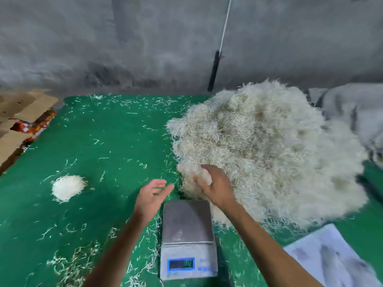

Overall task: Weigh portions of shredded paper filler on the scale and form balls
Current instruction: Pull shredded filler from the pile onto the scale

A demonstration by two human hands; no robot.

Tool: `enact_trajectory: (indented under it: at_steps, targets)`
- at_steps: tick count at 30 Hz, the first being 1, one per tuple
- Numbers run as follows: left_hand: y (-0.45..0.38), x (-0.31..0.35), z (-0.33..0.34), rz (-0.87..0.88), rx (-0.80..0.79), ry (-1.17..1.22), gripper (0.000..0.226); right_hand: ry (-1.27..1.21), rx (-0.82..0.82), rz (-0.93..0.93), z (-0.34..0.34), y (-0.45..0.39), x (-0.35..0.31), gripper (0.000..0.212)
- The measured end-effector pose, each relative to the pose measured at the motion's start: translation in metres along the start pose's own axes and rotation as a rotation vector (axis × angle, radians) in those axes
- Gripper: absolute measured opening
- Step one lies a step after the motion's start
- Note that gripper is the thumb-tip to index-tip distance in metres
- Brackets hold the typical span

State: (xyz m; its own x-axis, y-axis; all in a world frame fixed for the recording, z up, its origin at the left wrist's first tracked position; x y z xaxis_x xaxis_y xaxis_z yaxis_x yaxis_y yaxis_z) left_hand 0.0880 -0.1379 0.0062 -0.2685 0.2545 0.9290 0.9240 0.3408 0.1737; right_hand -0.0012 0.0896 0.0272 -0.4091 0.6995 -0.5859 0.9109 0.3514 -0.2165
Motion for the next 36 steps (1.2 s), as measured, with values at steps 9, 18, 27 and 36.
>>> enact_trajectory:
  at_steps: [9, 18, 27, 36]
  targets:
    - [-0.026, 0.040, 0.129, 0.105, -0.182, -0.185, 0.048, 0.317, -0.081, 0.146, -0.043, 0.013, 0.108, 0.068]
    - [-0.053, 0.053, 0.185, 0.147, -0.265, -0.299, 0.054, 0.506, -0.314, 0.299, -0.023, 0.018, 0.152, 0.088]
    - [-0.054, 0.045, 0.184, 0.109, -0.259, -0.287, 0.050, 0.476, -0.212, 0.211, -0.016, 0.016, 0.157, 0.048]
    - [-0.055, 0.078, 0.143, -0.154, -0.111, 0.180, 0.049, -0.291, 0.205, 0.205, -0.085, -0.053, 0.058, 0.061]
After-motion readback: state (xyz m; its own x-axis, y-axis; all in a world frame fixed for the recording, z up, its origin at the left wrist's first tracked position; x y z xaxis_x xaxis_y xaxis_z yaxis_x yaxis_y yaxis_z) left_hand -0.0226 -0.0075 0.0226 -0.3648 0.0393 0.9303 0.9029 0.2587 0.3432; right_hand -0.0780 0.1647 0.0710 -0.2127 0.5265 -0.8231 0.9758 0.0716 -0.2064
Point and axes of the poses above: each hand's wrist, its own y-axis away from the middle knuckle, its own z-axis out of the palm, x = y × z, the point moved 1 cm from there along -y, towards the middle knuckle, and after that the axes turned 2 degrees about -z, right-handed, at the moved point
